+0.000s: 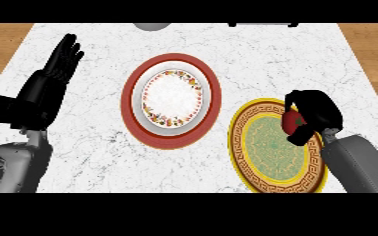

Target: Pick the tomato from the plate and place it in the plate

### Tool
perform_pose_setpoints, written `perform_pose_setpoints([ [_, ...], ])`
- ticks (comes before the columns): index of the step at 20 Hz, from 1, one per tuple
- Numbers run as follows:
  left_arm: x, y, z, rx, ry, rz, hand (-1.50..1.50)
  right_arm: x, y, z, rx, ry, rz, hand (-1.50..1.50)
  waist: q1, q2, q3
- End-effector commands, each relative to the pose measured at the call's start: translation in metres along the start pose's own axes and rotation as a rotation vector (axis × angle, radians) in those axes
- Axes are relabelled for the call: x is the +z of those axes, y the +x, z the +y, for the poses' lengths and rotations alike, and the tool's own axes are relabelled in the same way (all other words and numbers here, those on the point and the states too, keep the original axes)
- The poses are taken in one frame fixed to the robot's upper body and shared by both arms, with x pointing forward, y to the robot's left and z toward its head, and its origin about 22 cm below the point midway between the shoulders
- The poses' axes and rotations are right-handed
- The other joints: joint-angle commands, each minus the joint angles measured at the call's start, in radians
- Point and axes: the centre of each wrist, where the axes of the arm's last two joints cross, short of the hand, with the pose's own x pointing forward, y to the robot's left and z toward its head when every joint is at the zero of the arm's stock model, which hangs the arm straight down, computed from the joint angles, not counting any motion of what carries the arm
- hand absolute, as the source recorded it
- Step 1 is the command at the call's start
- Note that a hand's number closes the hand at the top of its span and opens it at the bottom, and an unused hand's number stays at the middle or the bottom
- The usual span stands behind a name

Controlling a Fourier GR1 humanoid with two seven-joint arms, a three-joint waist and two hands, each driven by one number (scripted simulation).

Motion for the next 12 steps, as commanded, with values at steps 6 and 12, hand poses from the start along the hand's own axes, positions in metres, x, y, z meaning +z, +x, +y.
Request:
perform_pose_setpoints([
  [6, 0.001, 0.008, -0.002, -0.018, -0.031, -0.013, 0.0, -0.032, -0.097, -0.055, -0.013, -0.211, -0.022, 1.5, 0.02, 0.008, 0.006],
  [12, 0.009, -0.005, 0.005, 0.003, 0.002, -0.001, 0.0, -0.023, -0.073, -0.086, -0.188, -0.284, -0.279, 1.5, -0.006, 0.0, 0.004],
])
